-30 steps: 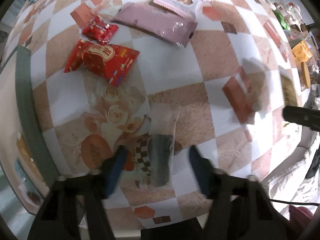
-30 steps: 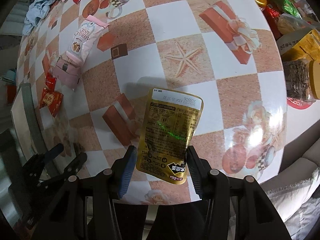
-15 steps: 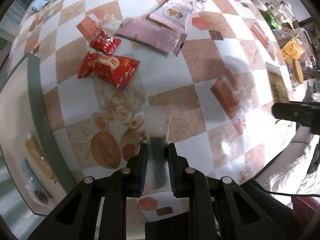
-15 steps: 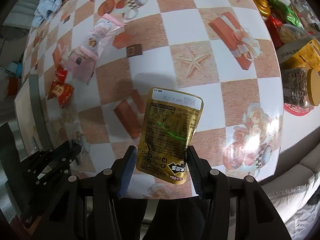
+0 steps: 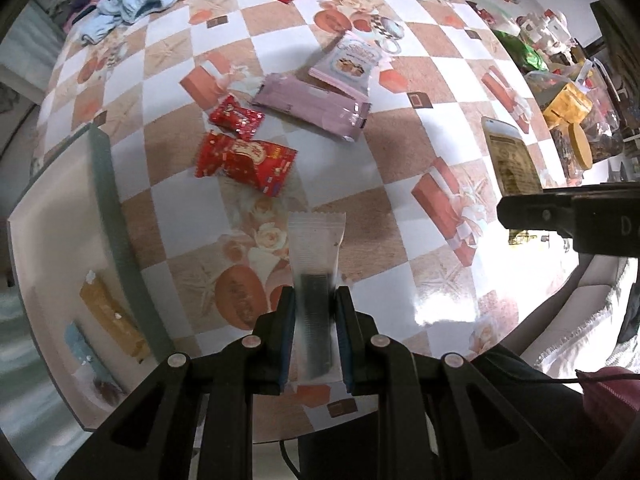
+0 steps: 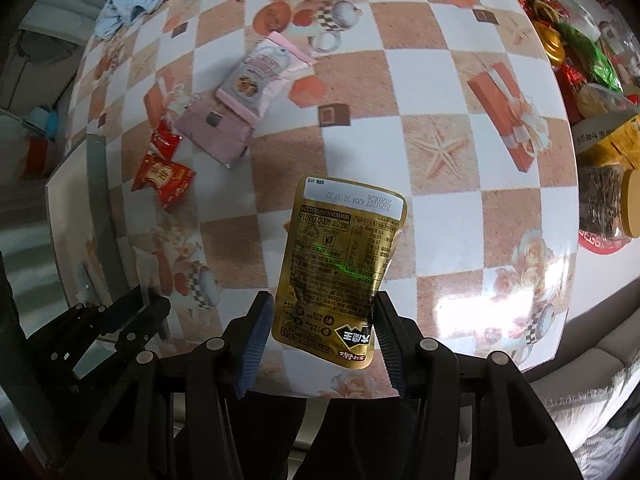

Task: Organize snacks
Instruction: 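Carry the gold packet and clear dark-stick packet over the white tray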

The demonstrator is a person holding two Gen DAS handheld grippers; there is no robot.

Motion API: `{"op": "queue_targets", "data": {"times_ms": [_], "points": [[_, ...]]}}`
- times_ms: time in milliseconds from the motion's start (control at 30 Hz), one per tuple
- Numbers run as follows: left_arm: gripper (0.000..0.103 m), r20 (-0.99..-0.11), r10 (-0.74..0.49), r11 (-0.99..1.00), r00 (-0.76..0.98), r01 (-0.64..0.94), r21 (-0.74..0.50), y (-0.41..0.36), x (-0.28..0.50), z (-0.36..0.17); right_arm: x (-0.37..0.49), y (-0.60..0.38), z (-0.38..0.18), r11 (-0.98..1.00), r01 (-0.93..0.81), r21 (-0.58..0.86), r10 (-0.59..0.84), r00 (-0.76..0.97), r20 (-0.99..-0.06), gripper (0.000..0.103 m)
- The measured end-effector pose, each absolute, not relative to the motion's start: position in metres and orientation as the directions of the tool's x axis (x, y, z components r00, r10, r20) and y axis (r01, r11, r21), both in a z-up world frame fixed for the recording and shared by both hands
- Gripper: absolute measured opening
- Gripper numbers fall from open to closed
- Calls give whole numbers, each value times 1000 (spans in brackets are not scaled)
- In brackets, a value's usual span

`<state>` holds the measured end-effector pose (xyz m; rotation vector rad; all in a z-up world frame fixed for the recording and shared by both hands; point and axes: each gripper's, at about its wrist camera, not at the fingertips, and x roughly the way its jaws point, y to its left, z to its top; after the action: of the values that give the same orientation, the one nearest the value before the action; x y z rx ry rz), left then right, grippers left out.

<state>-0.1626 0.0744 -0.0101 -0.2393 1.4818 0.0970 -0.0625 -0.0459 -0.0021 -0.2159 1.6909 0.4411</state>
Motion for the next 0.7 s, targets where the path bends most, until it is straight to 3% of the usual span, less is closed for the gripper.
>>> {"op": "queue_targets", "data": {"times_ms": [700], "points": [[21, -991, -60, 950, 120, -297, -94, 110, -183, -3, -70, -11, 11, 879, -441, 179, 110, -177, -978, 52]]}}
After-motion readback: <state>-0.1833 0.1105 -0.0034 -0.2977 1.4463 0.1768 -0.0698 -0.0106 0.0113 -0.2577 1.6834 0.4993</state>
